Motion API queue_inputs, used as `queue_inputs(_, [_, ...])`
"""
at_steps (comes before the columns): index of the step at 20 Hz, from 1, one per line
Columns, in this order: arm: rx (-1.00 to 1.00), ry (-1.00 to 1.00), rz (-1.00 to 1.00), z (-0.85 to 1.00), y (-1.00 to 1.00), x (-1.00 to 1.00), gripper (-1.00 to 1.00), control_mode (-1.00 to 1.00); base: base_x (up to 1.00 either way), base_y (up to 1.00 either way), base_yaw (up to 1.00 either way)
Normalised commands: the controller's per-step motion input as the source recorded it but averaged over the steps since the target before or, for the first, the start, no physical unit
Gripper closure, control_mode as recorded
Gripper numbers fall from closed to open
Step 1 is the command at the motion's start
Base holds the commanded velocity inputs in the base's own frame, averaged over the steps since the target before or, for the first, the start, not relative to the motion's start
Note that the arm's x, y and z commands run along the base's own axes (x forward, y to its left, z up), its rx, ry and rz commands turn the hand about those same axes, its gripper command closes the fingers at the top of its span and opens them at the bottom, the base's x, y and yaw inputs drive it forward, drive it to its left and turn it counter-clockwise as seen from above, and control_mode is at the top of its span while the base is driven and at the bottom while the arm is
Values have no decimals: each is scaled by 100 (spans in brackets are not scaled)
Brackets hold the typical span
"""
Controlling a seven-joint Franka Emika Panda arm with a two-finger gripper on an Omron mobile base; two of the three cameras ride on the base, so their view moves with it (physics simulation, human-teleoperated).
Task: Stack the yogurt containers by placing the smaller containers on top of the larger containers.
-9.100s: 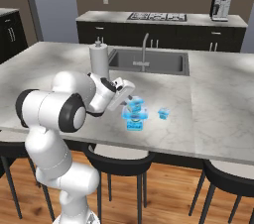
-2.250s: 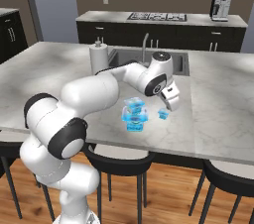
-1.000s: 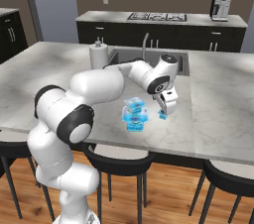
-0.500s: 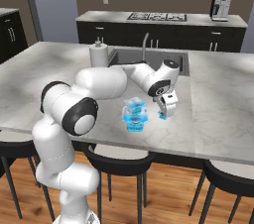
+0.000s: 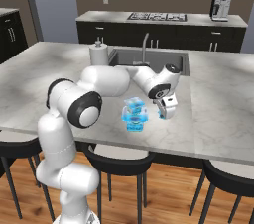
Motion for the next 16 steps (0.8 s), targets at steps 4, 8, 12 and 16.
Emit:
queue_inputs(4, [4,0,0,-23,0,22,-100,-100,0,0,0])
queue_inputs(8, [4,0,0,-24,0,21,-100,-100,0,0,0])
queue_inputs(12, [4,0,0,-24,-1,21,-100,-100,0,0,0])
queue_inputs(16, [6,0,0,-21,-4,25,-100,-100,0,0,0])
